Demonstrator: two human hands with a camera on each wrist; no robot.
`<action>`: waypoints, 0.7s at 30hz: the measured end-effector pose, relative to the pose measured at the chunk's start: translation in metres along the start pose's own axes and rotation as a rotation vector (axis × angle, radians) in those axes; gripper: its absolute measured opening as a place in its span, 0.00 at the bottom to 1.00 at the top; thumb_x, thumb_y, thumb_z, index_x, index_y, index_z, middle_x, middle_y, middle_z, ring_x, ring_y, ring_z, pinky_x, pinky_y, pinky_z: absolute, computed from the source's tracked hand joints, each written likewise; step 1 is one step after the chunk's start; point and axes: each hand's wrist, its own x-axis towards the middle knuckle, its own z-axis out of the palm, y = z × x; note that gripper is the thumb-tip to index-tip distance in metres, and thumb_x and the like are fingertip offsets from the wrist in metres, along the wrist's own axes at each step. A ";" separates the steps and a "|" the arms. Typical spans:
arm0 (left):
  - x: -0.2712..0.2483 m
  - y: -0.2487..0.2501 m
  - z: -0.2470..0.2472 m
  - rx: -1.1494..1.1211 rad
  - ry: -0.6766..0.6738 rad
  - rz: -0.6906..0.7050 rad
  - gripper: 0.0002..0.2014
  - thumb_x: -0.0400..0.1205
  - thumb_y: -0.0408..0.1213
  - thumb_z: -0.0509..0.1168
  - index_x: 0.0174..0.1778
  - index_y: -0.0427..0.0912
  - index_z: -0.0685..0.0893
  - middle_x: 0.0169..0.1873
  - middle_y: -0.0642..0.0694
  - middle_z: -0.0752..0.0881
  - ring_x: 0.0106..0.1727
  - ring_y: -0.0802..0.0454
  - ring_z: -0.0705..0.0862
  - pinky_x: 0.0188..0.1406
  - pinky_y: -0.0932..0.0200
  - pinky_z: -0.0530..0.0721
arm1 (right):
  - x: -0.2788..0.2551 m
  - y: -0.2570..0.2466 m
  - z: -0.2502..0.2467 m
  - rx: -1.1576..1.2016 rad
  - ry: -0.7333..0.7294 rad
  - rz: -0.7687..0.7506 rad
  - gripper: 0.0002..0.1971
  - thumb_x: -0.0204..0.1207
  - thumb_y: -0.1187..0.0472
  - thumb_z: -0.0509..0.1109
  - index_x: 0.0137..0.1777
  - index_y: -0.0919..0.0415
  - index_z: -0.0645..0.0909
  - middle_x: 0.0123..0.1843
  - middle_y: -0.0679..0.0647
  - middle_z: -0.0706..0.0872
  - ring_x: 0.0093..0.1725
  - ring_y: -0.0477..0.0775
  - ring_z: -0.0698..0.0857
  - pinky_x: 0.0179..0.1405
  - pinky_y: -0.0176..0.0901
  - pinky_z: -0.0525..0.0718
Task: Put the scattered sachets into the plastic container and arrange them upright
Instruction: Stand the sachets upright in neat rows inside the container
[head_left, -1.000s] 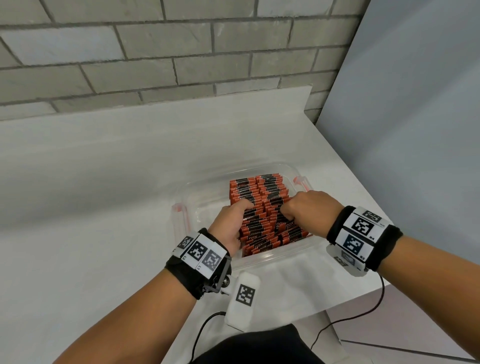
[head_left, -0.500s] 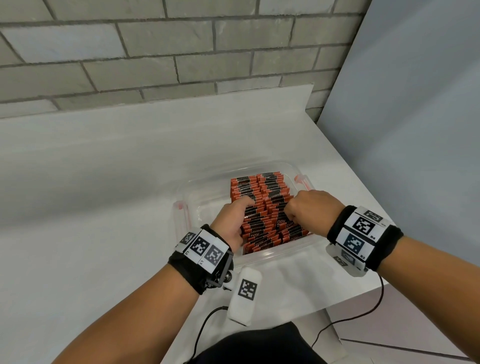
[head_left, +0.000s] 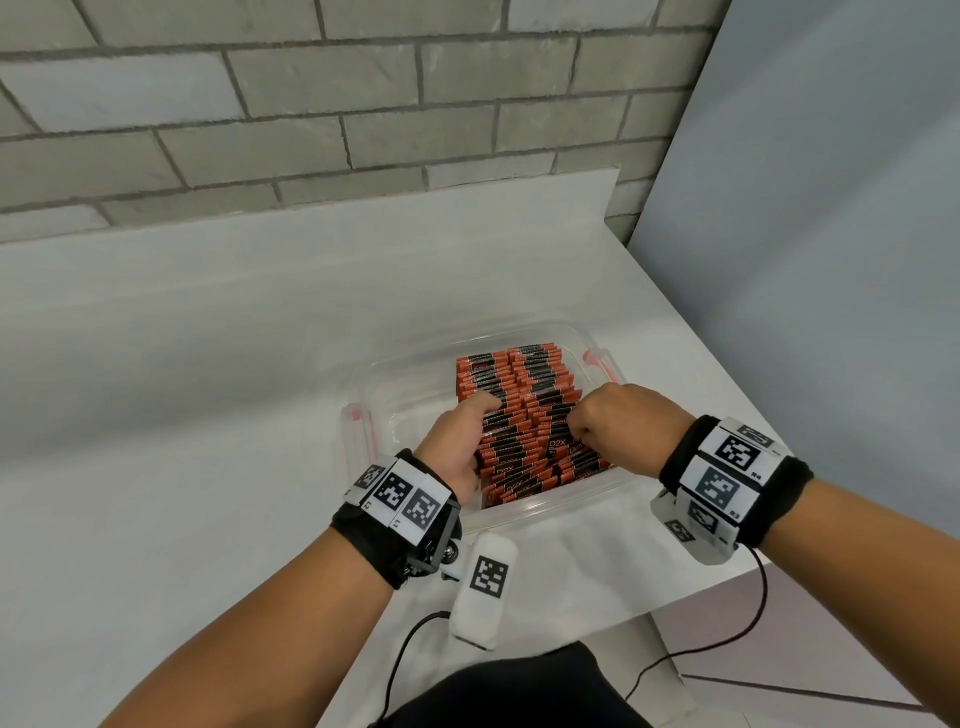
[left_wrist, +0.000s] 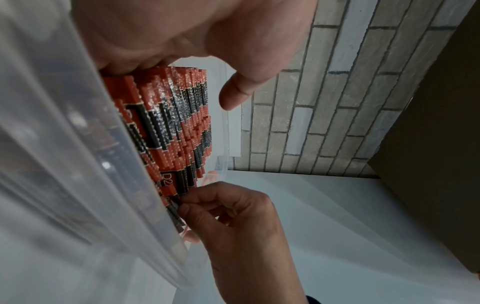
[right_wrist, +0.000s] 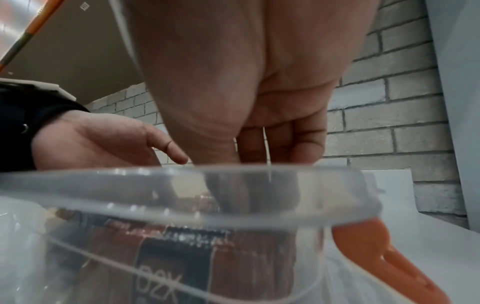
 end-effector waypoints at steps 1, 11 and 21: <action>0.000 0.000 0.000 0.002 0.002 -0.001 0.09 0.85 0.42 0.58 0.51 0.44 0.82 0.38 0.47 0.88 0.40 0.52 0.86 0.33 0.57 0.79 | 0.000 0.000 0.000 0.033 0.007 0.012 0.09 0.80 0.67 0.60 0.42 0.56 0.78 0.42 0.51 0.79 0.40 0.53 0.80 0.38 0.42 0.77; -0.013 0.014 0.001 0.006 0.021 0.096 0.17 0.88 0.42 0.55 0.32 0.48 0.65 0.10 0.54 0.77 0.18 0.63 0.77 0.28 0.64 0.66 | 0.014 -0.004 -0.009 1.050 0.161 0.553 0.35 0.81 0.42 0.61 0.81 0.62 0.60 0.79 0.54 0.69 0.74 0.56 0.72 0.65 0.44 0.71; 0.005 0.012 0.002 -0.056 0.036 0.066 0.14 0.86 0.46 0.57 0.39 0.45 0.81 0.20 0.51 0.86 0.19 0.57 0.85 0.19 0.66 0.80 | 0.034 0.005 0.007 1.405 0.074 0.608 0.41 0.75 0.38 0.66 0.83 0.54 0.56 0.71 0.55 0.79 0.67 0.54 0.80 0.66 0.47 0.76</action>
